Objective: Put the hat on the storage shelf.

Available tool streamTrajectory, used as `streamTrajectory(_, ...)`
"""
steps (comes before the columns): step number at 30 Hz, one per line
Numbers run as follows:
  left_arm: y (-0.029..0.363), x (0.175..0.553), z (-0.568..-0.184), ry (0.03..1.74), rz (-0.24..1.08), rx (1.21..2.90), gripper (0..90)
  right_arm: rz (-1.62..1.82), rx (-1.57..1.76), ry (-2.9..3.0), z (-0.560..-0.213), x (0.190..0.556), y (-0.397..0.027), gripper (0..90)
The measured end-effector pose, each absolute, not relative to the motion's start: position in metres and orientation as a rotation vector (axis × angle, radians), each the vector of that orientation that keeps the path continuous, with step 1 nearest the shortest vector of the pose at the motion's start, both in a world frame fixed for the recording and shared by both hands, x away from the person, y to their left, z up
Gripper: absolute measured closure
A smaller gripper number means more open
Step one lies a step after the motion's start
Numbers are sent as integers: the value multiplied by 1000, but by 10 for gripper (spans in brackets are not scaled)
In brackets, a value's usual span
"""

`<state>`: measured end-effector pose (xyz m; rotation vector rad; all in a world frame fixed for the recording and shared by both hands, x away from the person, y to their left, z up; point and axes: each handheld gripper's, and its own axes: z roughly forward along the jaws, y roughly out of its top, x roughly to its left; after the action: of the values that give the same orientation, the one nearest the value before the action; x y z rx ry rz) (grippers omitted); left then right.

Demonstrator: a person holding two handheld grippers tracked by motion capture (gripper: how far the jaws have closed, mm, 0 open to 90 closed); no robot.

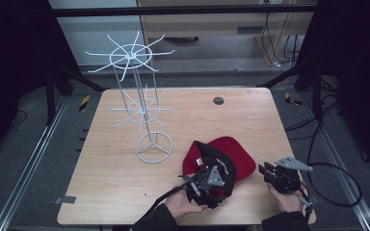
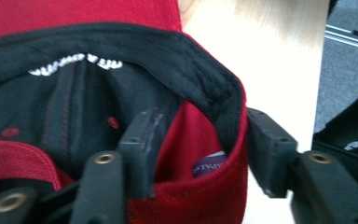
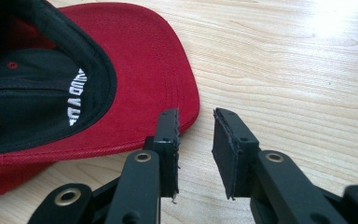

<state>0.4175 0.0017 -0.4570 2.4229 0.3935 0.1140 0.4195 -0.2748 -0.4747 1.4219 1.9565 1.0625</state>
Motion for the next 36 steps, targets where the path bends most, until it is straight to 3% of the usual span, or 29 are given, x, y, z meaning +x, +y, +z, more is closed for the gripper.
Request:
streamTrajectory(9, 5, 418, -456, 429, 38, 2419, 846, 1067, 1413, 1950, -474, 419, -275, 701)
streamTrajectory(18, 19, 423, -434, 499, 99, 2250, 858, 1127, 1382, 1944, -467, 414, -272, 727)
streamTrajectory(24, 23, 431, -408, 543, 193, 2121, 858, 1214, 1293, 1976, -456, 403, -256, 699)
streamTrajectory(36, 20, 456, -385, 632, 254, 2004, 858, 1331, 1194, 2039, -453, 395, -232, 634)
